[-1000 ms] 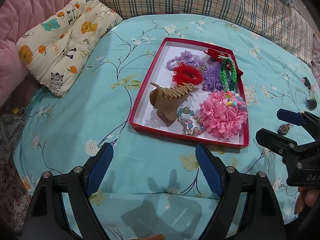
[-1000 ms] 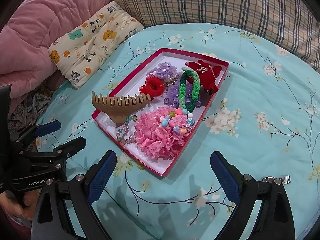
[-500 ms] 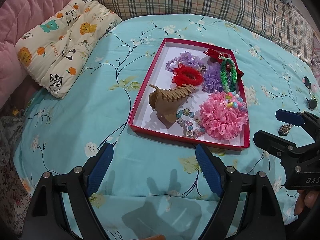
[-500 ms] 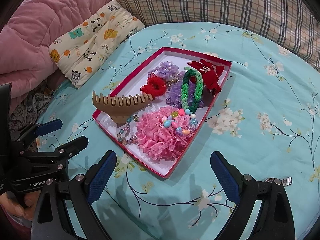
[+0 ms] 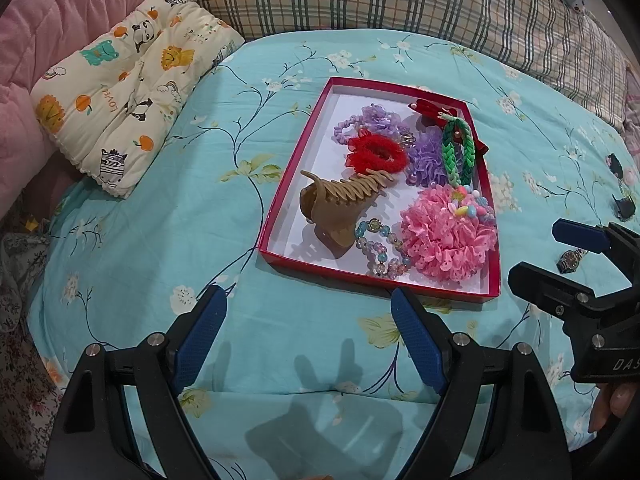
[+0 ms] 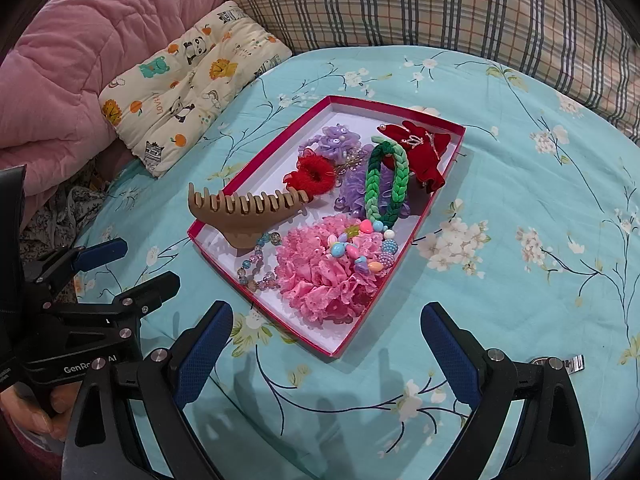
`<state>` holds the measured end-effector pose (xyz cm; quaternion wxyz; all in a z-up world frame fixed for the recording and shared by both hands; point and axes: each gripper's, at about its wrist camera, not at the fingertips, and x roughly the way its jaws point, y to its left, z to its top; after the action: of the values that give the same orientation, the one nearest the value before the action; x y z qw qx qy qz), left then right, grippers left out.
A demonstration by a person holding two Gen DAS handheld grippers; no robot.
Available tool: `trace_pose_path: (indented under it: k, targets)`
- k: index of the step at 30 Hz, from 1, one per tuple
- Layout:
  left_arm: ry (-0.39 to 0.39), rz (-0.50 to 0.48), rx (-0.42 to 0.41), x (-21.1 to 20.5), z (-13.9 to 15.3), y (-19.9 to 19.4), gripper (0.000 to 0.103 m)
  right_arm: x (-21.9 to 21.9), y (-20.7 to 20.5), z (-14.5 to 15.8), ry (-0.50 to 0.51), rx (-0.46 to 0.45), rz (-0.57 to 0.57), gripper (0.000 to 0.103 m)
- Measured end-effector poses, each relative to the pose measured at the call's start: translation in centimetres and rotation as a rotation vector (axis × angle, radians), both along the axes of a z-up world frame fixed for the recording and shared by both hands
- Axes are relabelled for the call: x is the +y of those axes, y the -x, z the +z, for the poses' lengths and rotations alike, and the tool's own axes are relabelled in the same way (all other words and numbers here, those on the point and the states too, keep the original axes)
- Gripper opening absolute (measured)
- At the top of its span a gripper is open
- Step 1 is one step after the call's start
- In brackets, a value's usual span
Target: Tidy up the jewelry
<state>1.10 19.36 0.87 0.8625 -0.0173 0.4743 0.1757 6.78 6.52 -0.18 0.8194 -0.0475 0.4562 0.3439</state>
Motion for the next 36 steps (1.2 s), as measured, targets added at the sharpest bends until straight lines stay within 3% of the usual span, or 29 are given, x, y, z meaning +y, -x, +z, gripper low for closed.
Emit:
trace_pose_path:
  k: [36]
  targets:
    - [-0.018,0.001,-0.004,-0.07,0.4,0.22,0.085,-0.04,0.15,0.32,-0.008,-0.003,0.0,0.096]
